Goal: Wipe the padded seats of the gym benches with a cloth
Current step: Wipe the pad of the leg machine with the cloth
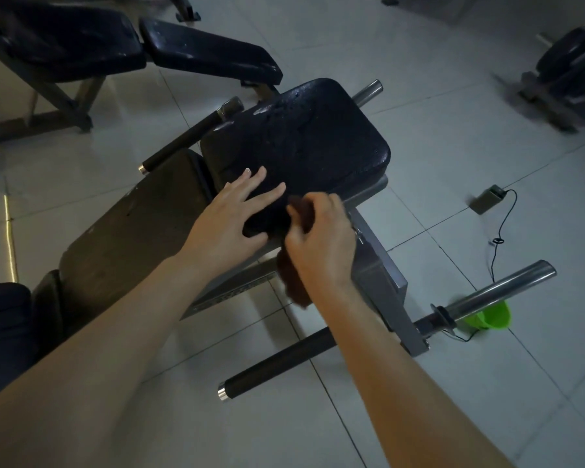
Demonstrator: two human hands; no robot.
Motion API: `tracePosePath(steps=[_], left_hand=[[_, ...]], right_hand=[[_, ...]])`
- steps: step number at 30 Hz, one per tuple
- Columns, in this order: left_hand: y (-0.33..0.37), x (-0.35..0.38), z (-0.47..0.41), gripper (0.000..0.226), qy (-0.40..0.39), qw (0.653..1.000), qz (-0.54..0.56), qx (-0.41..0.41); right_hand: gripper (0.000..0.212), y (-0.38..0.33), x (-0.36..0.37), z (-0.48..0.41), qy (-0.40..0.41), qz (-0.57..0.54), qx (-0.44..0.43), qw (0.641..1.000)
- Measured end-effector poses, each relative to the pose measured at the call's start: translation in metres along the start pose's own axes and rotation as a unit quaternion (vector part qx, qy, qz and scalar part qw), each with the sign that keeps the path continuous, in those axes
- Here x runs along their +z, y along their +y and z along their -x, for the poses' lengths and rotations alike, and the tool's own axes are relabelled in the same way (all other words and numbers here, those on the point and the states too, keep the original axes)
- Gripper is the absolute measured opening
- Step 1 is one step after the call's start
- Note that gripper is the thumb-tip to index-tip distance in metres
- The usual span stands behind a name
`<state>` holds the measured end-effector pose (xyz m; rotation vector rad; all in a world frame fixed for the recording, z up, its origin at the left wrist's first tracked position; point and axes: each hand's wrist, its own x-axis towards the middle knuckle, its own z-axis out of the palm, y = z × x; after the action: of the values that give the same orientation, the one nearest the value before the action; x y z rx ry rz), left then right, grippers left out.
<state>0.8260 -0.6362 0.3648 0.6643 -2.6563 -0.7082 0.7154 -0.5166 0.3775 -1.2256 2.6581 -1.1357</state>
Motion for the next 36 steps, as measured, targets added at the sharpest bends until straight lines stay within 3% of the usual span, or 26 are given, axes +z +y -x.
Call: tracePosePath(steps=[5,8,12,16,20,24,26,36], left_hand=[[0.002,-0.006,0.000,0.075,-0.015,1.000,0.005,-0.013],[0.004,-0.007,-0.001,0.075,-0.025,1.000,0.003,-0.011],[0.002,-0.007,-0.002,0.076,-0.028,1.000,-0.002,-0.008],[0.000,-0.010,-0.001,0.078,-0.037,0.999,0.000,0.003],[-0.003,-0.013,-0.001,0.079,-0.044,0.999,-0.003,0.000],[0.002,-0.012,-0.002,0.077,-0.048,0.999,-0.006,-0.005],[0.002,-0.012,-0.002,0.077,-0.051,0.999,-0.006,-0.004],[0.001,-0.016,-0.001,0.077,-0.055,0.998,0.001,-0.008]], right_hand=[[0.020,0.007,-0.018,-0.014,-0.032,0.043,-0.068,0.996],[0.026,0.021,-0.037,-0.036,0.005,0.065,0.022,0.998],[0.026,0.010,-0.022,-0.025,0.038,0.008,0.102,0.994],[0.024,-0.013,0.004,0.010,-0.031,0.004,0.031,0.999],[0.020,-0.004,-0.010,-0.001,-0.037,0.041,-0.027,0.998],[0.026,0.026,-0.042,-0.043,0.036,0.042,0.120,0.991],[0.028,0.029,-0.043,-0.047,0.058,0.018,0.149,0.987],[0.019,-0.014,-0.012,-0.003,-0.076,0.056,-0.058,0.994]])
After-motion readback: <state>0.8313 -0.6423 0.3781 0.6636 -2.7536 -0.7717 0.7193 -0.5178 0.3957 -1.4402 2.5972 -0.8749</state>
